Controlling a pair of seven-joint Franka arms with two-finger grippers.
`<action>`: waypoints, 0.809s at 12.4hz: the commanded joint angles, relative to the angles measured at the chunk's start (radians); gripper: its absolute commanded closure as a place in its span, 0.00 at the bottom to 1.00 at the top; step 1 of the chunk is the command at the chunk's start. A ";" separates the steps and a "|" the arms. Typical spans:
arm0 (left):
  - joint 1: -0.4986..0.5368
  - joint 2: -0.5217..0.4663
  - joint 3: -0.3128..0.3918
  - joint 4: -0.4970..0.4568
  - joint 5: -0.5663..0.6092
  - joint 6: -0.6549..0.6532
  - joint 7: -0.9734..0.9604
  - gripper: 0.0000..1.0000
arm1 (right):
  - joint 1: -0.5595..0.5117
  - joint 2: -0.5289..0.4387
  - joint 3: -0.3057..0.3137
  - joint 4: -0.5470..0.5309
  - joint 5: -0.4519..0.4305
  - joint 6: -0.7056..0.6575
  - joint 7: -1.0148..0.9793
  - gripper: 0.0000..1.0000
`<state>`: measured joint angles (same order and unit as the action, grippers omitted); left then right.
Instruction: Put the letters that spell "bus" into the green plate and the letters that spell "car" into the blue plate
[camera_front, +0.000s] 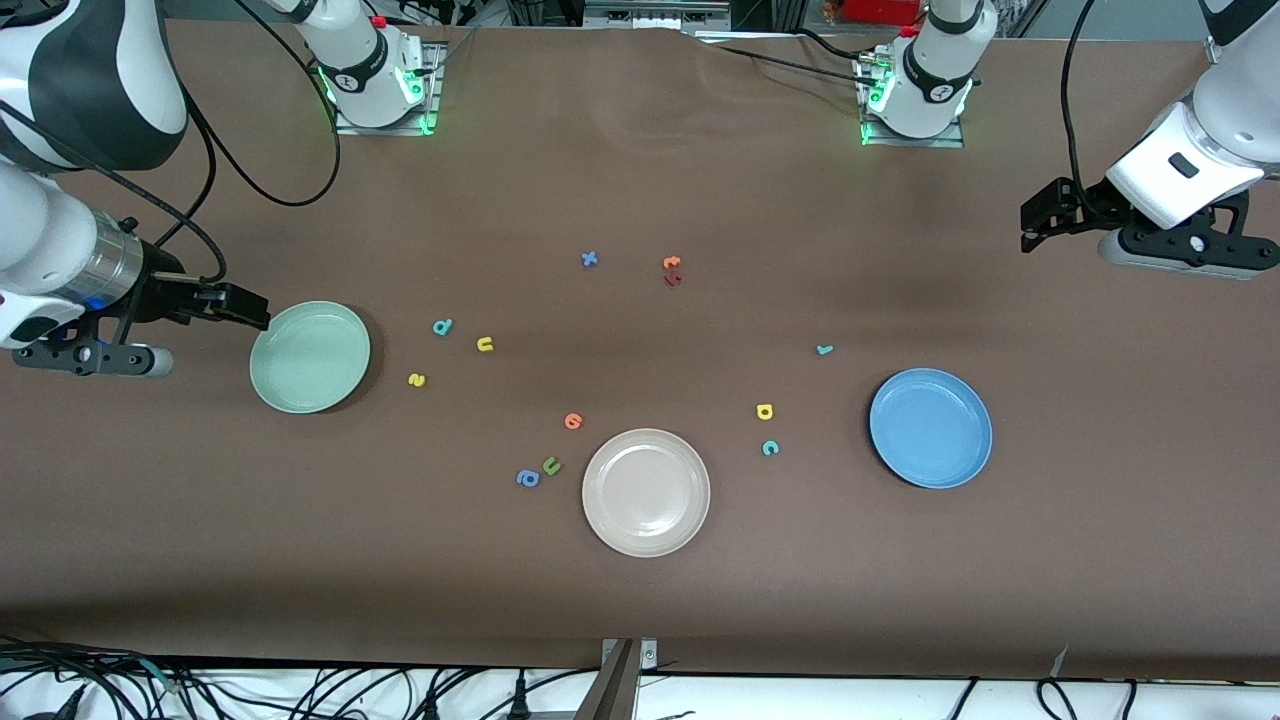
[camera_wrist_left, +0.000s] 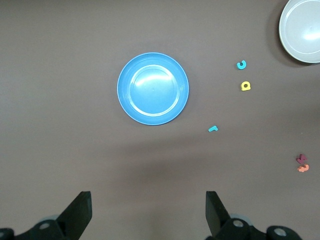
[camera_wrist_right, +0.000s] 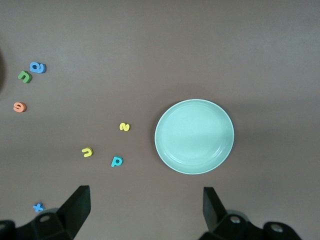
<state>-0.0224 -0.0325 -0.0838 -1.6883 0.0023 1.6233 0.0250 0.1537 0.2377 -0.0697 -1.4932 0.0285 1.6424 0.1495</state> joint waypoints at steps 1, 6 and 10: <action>-0.001 0.011 -0.007 0.033 0.015 -0.028 -0.007 0.00 | 0.000 -0.005 -0.001 0.008 0.005 -0.016 -0.011 0.01; -0.001 0.011 -0.007 0.033 0.015 -0.028 -0.010 0.00 | 0.003 -0.004 0.001 0.002 0.005 -0.016 -0.008 0.01; -0.001 0.011 -0.007 0.033 0.015 -0.028 -0.011 0.00 | 0.003 -0.006 -0.001 -0.002 0.004 -0.022 -0.007 0.01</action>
<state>-0.0224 -0.0325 -0.0846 -1.6883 0.0023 1.6233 0.0250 0.1546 0.2395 -0.0688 -1.4933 0.0285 1.6350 0.1495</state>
